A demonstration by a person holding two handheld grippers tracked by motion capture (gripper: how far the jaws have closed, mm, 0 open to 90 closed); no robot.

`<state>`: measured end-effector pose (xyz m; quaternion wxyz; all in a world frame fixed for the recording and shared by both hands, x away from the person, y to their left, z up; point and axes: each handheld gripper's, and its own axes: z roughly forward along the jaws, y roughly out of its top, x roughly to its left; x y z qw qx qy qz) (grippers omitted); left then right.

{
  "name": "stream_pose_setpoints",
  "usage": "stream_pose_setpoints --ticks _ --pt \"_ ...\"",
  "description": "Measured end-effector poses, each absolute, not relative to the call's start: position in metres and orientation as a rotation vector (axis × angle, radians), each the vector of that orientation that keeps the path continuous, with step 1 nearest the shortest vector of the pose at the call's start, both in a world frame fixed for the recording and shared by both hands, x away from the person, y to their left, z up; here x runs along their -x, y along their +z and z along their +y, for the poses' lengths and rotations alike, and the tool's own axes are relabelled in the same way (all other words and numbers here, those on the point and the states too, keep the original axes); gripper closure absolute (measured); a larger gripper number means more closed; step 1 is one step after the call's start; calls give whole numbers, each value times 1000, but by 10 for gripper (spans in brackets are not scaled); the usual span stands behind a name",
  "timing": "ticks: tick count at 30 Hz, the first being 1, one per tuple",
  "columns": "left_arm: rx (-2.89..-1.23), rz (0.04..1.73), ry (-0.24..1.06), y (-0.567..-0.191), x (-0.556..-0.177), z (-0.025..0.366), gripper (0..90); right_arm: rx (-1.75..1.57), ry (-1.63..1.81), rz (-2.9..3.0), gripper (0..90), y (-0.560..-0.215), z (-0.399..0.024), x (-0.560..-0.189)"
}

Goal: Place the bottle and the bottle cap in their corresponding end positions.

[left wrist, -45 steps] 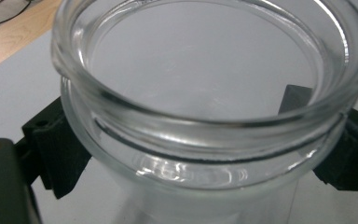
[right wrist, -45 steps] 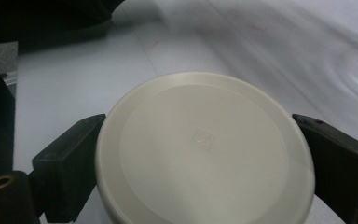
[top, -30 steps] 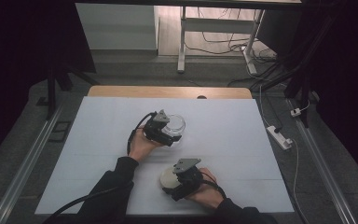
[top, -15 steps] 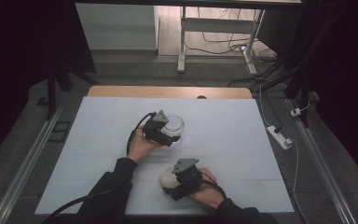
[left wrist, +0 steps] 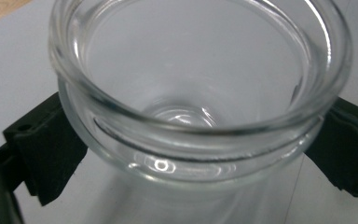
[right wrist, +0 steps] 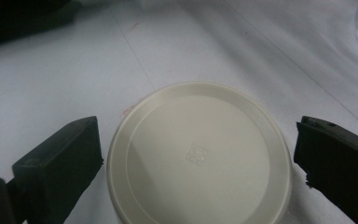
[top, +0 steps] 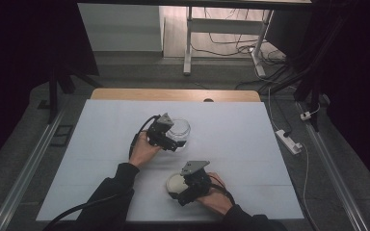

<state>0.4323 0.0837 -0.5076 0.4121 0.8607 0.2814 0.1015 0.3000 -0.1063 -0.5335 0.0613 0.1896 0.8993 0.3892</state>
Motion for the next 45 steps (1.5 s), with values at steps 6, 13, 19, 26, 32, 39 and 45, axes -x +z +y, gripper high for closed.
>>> stream_pose_setpoints --ticks 6,13,19,26,32,39,45 --pt "-2186 714 253 -506 -427 88 0 -580 1194 2713 0 -529 -107 -299" --pt "-2180 743 243 -506 -420 99 0 -592 1225 2695 0 -523 -111 -299" --pt "-2181 739 236 -505 -412 103 0 -590 1224 2693 0 -521 -112 -299" --pt "-2197 722 240 -506 -402 104 0 -584 1215 2696 0 -520 -113 -298" --pt "-2206 715 243 -506 -393 106 0 -589 1209 2689 0 -518 -117 -298" --pt "-2200 705 219 -505 -384 108 0 -590 1217 2683 0 -514 -121 -297" --pt "-2193 695 212 -502 -374 110 0 -593 1210 2677 0 -510 -125 -296"
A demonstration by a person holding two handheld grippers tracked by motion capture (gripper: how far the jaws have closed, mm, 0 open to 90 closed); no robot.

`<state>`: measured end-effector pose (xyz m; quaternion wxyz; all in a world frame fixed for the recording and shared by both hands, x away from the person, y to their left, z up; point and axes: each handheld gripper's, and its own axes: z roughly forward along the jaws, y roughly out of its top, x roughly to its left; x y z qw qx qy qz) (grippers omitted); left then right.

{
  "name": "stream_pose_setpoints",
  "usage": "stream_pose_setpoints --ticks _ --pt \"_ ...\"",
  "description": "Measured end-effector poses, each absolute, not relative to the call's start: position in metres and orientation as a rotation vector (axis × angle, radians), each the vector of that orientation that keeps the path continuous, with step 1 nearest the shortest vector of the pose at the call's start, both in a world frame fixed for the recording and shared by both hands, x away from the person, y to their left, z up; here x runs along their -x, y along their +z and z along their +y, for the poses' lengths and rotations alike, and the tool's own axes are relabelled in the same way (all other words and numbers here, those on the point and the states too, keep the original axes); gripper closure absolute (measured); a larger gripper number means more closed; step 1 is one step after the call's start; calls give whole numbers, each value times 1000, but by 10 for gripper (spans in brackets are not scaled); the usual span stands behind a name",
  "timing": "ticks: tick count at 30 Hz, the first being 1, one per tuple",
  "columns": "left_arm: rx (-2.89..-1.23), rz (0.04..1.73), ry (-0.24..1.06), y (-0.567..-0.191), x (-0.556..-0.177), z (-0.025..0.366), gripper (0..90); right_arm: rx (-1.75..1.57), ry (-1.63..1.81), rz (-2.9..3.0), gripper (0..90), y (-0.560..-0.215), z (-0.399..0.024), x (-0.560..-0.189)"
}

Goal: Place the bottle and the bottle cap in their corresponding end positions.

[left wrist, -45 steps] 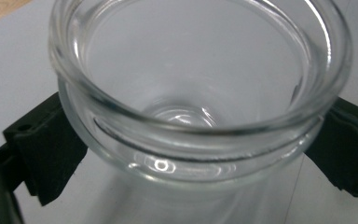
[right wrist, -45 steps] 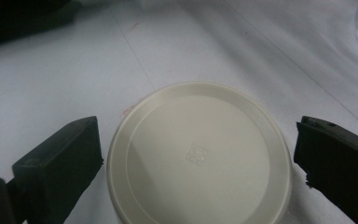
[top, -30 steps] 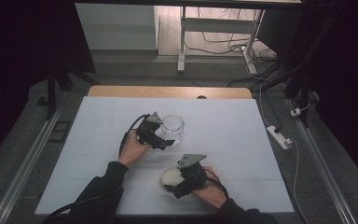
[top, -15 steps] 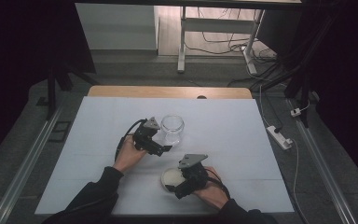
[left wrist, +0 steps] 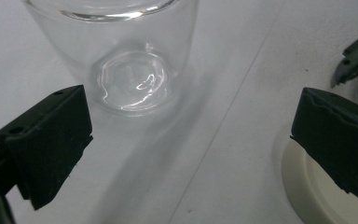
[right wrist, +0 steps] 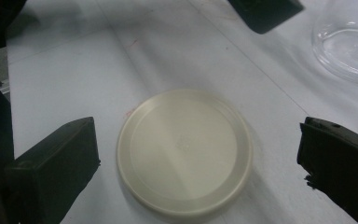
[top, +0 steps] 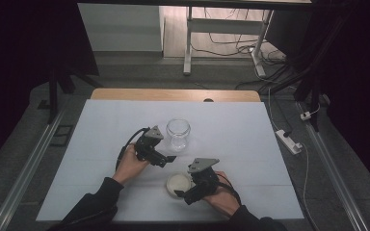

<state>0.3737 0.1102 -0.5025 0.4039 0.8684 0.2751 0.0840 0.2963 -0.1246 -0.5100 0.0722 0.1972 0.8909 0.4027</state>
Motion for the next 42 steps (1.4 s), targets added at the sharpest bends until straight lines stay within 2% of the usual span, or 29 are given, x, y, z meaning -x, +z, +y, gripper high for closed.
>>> stream_pose_setpoints --ticks 17,42 --pt "-2134 687 172 -491 -337 125 0 -630 1257 2626 0 -500 -137 -296" --pt "-2207 738 161 -498 -292 144 0 -717 1203 2609 0 -496 -161 -291"
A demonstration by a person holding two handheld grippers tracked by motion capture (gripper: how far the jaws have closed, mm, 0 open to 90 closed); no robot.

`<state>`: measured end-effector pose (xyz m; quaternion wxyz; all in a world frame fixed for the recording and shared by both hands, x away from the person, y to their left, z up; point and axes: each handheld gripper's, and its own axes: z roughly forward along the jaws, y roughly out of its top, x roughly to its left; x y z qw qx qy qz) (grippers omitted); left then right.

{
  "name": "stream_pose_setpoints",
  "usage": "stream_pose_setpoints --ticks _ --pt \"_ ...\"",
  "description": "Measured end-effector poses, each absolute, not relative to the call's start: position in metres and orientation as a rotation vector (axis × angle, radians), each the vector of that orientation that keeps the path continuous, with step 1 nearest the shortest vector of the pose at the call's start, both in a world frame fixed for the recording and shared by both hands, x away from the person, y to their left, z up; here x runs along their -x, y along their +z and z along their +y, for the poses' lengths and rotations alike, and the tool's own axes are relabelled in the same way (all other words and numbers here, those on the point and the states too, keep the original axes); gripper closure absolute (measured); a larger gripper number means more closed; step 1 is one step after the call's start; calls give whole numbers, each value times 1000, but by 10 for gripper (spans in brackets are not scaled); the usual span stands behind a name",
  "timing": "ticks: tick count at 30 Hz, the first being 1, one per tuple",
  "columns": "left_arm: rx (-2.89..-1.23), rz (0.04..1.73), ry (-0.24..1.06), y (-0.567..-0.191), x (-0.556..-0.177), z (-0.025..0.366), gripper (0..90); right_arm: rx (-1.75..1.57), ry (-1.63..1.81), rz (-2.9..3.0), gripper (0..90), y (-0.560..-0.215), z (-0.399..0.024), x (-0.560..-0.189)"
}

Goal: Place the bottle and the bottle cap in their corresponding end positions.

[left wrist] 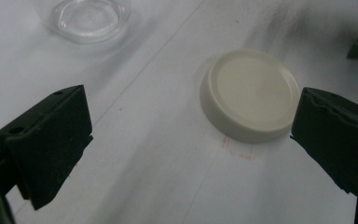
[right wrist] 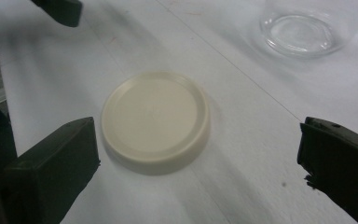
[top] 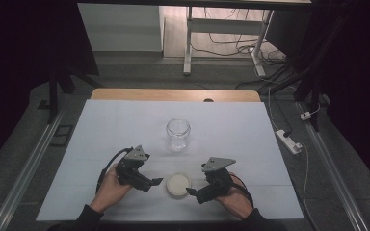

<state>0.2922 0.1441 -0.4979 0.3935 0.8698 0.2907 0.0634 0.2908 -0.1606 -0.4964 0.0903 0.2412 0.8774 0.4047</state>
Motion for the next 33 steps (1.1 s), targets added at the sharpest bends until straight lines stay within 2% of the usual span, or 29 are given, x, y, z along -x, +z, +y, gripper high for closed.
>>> stream_pose_setpoints --ticks 33 --pt "-2130 937 206 -510 -234 214 0 -923 1110 2507 0 -503 -230 -277"
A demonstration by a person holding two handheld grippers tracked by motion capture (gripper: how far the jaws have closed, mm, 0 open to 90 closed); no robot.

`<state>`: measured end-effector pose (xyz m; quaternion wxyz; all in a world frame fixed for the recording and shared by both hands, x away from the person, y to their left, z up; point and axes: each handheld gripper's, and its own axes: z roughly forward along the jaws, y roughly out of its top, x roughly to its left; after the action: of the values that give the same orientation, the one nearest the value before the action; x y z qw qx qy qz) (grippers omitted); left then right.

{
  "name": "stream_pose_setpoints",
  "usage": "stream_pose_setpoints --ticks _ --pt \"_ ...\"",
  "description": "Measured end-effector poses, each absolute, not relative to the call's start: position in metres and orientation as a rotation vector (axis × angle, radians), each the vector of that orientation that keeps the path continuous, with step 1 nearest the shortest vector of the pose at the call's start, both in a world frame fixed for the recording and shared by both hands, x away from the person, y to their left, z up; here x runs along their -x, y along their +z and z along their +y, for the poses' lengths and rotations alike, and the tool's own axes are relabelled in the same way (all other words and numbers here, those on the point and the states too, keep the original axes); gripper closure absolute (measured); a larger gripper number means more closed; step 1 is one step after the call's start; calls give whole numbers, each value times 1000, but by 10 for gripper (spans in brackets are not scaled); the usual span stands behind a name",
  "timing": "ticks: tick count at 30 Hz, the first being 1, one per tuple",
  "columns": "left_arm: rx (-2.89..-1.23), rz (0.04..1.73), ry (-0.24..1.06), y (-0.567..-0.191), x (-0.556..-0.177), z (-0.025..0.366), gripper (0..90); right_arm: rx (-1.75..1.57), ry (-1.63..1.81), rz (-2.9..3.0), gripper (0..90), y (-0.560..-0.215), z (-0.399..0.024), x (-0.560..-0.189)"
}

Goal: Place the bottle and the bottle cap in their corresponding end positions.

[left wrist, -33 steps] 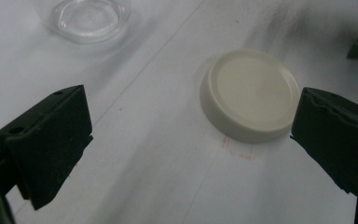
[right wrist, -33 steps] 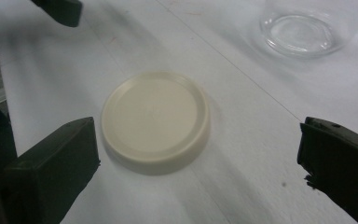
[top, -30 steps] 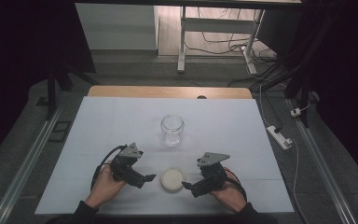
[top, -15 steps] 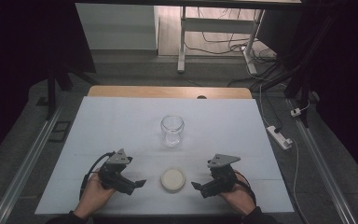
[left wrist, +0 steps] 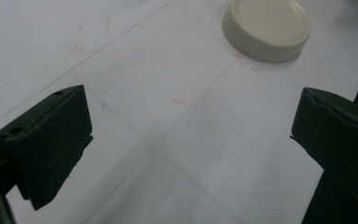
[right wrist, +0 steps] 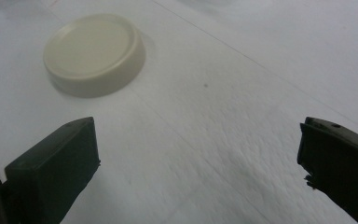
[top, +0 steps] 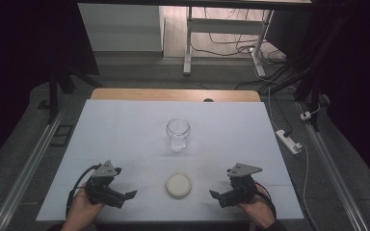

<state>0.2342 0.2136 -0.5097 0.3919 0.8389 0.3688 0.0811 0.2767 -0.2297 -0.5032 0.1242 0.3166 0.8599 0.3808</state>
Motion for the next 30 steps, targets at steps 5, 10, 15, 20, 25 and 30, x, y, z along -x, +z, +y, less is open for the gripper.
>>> stream_pose_setpoints --ticks 5,10,15,20,25,30 --pt "-2108 987 213 -512 -224 229 0 -974 1102 2482 0 -505 -245 -272" --pt "-2091 1037 228 -516 -213 242 0 -1018 1090 2456 0 -505 -258 -268" --pt "-2083 1080 246 -519 -204 253 0 -1064 1080 2427 0 -505 -270 -264" --pt "-2080 1112 263 -521 -196 262 0 -1096 1084 2397 0 -503 -281 -260" --pt "-2061 1155 264 -524 -189 271 0 -1133 1074 2376 0 -502 -288 -258" --pt "-2046 1175 273 -523 -183 277 0 -1156 1049 2367 0 -501 -293 -254"
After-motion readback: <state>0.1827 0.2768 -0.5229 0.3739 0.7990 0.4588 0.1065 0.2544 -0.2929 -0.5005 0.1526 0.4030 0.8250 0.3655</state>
